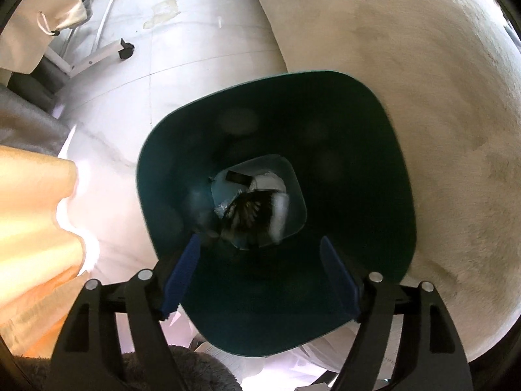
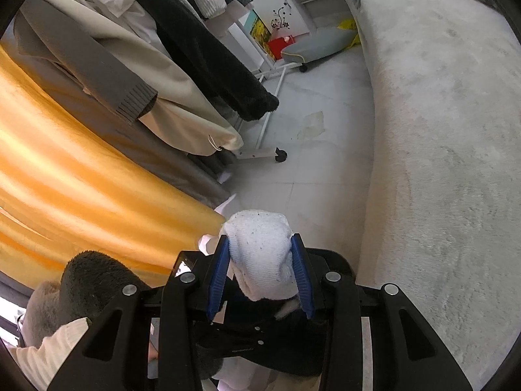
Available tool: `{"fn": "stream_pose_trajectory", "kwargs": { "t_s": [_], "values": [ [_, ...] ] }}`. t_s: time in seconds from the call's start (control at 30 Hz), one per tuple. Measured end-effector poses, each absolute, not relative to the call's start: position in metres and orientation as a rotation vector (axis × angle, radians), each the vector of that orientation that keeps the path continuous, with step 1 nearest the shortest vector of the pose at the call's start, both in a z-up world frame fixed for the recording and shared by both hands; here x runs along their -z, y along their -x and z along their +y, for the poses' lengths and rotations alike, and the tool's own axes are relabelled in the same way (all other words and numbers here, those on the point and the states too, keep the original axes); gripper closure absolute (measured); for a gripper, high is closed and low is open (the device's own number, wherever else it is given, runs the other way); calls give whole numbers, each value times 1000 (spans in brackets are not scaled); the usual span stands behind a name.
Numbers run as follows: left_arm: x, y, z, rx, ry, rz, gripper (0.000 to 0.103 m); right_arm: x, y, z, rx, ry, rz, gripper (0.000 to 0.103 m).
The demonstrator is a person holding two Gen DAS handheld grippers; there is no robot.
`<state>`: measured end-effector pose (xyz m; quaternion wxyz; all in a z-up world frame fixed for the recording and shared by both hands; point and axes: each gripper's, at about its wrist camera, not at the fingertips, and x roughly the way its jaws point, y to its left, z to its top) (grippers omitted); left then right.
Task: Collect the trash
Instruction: 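Open the left tool to drop the black packet into the bin, then open the right tool to drop the white ball into the bin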
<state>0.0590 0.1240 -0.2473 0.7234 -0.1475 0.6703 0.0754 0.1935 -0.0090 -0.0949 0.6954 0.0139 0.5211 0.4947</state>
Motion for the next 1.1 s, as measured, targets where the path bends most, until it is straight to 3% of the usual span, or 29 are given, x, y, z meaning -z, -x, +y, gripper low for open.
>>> {"fn": "stream_pose_trajectory", "kwargs": {
  "t_s": [0.27,0.73,1.1],
  "values": [
    [222,-48,141,-193,382,1368,22,111,-185,10,-1111,18,1205,64],
    [145,-37,170,-269,395,1025,41,153,-176,37,-1078,111,1309,64],
    [97,-32,172,-246,350,857,44,191,-161,54,-1059,237,1381,64]
  ]
}}
